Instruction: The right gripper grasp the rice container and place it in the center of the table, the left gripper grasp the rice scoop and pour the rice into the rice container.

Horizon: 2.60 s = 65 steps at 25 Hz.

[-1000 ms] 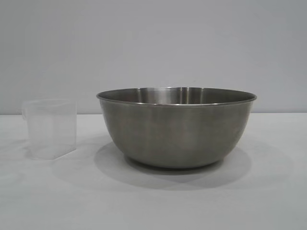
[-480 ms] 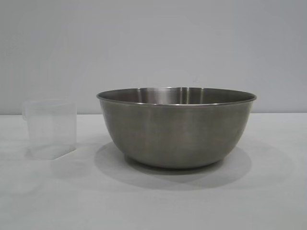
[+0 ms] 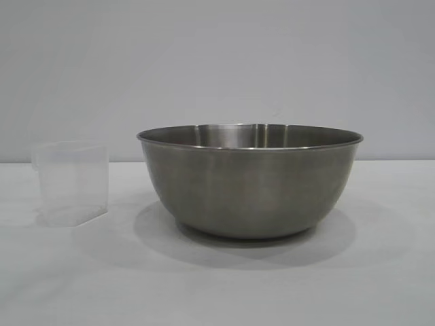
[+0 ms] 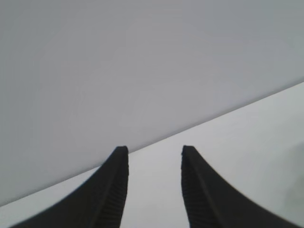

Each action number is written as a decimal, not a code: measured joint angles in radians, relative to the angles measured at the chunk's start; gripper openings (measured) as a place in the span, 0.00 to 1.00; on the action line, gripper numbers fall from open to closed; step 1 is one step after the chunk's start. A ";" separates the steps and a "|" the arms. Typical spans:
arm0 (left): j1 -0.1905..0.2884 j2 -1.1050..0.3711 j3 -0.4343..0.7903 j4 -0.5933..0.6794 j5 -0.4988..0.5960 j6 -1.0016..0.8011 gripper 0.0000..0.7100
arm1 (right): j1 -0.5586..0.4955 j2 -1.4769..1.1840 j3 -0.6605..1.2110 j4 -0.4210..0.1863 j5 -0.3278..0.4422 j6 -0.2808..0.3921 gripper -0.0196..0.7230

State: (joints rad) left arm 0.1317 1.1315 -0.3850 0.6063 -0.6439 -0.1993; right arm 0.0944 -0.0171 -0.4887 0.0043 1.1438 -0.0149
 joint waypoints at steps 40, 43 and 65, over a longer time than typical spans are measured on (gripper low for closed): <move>-0.300 -0.554 -0.140 -1.006 1.179 0.835 0.30 | 0.000 0.000 0.000 0.004 0.000 0.000 0.52; -0.300 -0.554 -0.166 -0.965 1.273 0.713 0.30 | 0.000 0.000 0.000 0.004 0.000 0.000 0.52; -0.300 -0.989 -0.240 -0.730 1.719 0.459 0.30 | 0.000 0.000 0.000 0.004 0.000 0.000 0.52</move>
State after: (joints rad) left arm -0.1683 0.1428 -0.6254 -0.1237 1.0754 0.2594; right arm 0.0944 -0.0171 -0.4887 0.0079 1.1438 -0.0149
